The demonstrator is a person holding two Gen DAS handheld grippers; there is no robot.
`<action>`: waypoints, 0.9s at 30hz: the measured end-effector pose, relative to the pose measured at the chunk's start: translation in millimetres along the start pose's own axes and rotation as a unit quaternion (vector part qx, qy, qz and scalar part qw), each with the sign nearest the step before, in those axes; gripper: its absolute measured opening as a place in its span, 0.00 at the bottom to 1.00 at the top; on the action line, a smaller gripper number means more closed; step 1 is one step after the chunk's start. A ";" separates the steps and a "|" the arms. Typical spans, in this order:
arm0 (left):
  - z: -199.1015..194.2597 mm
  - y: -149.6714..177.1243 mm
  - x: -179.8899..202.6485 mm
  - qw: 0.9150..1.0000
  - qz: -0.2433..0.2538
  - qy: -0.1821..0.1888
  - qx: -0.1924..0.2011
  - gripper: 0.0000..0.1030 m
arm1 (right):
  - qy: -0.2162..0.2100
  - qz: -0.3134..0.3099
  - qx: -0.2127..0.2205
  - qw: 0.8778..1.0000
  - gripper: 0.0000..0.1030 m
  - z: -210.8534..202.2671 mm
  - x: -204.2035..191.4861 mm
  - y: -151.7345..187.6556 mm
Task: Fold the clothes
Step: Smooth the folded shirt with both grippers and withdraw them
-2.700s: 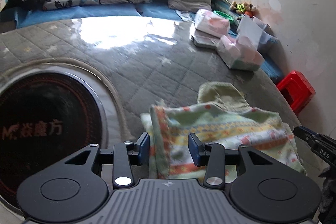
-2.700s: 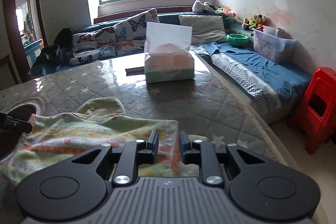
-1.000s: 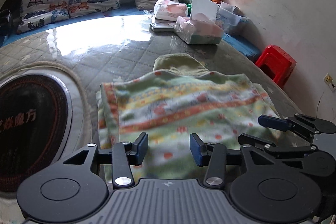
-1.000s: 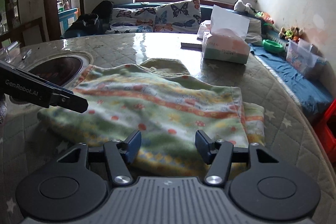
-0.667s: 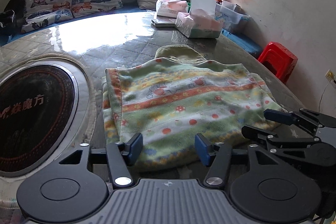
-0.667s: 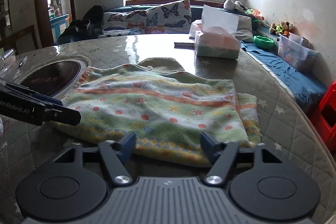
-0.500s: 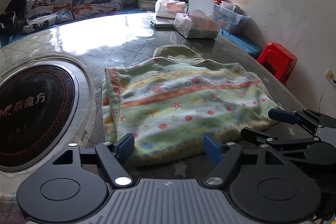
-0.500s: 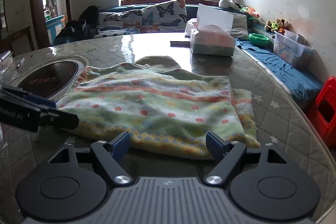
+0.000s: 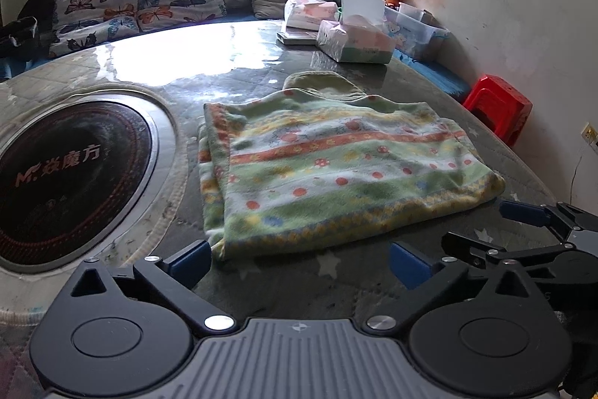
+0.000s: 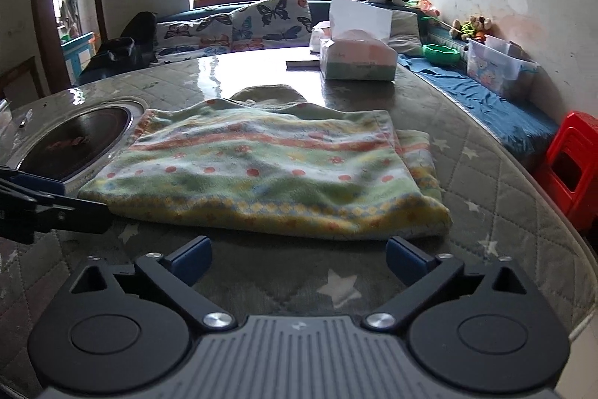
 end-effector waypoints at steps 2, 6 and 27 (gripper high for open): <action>-1.8 2.0 -2.0 1.000 -0.003 -0.003 0.000 1.00 | 0.006 0.002 -0.001 1.000 1.00 -0.9 -0.6 1.5; -5.0 6.2 -4.1 1.000 0.000 -0.011 0.000 1.00 | 0.009 0.008 -0.003 1.000 1.00 -2.5 -3.5 3.7; -13.2 19.7 -3.1 1.000 -0.001 -0.011 0.000 1.00 | 0.018 0.039 -0.005 0.999 1.00 -11.4 -14.6 15.1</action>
Point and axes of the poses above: each gripper's, at about its wrist camera, not at the fingertips, and z roughly the way its jaws point, x to its right, y to its underside, the point moved 6 cm from there along z, roughly the way its jaws point, and after that the axes turned 10 degrees about -y, right-handed, at the moved point
